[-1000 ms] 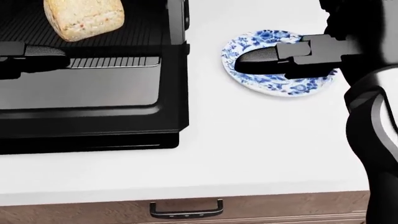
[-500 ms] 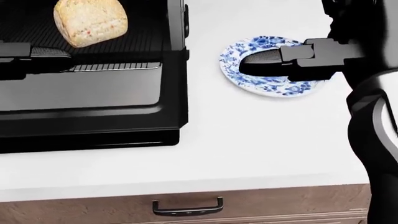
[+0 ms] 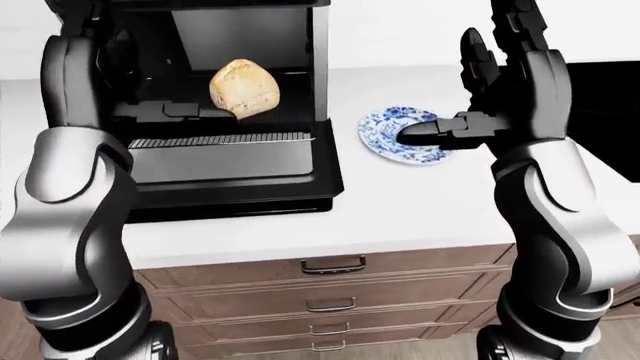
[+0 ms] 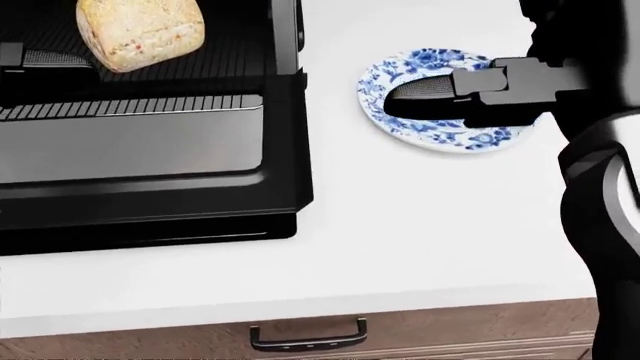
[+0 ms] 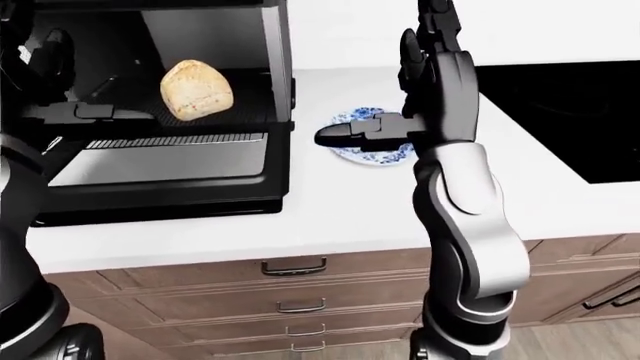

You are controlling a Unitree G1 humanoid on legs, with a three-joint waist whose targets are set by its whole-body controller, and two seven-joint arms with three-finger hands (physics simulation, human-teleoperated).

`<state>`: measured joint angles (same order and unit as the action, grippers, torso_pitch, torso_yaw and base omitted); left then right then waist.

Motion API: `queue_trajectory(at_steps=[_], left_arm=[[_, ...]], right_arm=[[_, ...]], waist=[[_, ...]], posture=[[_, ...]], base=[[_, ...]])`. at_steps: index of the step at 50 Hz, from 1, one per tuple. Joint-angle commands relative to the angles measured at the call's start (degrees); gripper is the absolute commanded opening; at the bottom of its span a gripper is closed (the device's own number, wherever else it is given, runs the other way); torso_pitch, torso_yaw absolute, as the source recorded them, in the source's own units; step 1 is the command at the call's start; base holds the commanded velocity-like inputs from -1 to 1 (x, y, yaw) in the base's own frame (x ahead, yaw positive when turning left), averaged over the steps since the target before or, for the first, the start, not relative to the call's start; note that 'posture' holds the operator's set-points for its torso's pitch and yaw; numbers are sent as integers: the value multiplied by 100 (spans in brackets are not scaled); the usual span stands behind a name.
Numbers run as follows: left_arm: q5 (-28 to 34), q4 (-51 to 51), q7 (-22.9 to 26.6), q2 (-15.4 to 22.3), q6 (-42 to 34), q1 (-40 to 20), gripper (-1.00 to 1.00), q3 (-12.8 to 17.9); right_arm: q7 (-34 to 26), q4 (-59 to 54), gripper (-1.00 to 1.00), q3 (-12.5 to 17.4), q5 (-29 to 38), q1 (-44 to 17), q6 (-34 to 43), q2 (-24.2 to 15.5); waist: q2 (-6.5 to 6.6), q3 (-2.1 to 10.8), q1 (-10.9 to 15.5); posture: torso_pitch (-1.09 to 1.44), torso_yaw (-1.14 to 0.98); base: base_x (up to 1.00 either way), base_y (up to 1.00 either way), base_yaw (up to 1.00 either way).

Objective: Pick the bread from the rack and place it on the plate on the counter.

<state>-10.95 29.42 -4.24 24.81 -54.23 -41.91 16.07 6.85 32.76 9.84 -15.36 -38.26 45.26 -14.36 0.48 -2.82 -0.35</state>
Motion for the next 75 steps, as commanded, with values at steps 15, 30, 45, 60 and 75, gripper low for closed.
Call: queue_trajectory(at_steps=[15, 30, 45, 60, 75], left_arm=[[407, -1722, 75, 81, 754, -859, 100, -281], [919, -3346, 242, 44, 1208, -1469, 100, -467], [1369, -5508, 235, 15, 2003, -2437, 100, -646], [1697, -6357, 334, -65, 2434, -2703, 100, -765], [1780, -7627, 177, -112, 3236, -3172, 100, -764]], right_arm=[[25, 124, 100, 43, 6, -69, -258, -26], [28, 217, 100, 86, -49, -5, -219, -54], [18, 179, 100, 58, -8, 26, -276, -21], [41, 263, 100, 104, -51, 55, -213, -61], [30, 274, 100, 91, -14, 99, -239, -48]], waist=[[-20, 132, 43], [-57, 169, 57], [-88, 222, 68], [-97, 251, 52], [-103, 259, 51]], posture=[[0, 0], [0, 0], [0, 0], [0, 0], [0, 0]], base=[[0, 0, 0], [0, 0, 0], [0, 0, 0], [0, 0, 0], [0, 0, 0]])
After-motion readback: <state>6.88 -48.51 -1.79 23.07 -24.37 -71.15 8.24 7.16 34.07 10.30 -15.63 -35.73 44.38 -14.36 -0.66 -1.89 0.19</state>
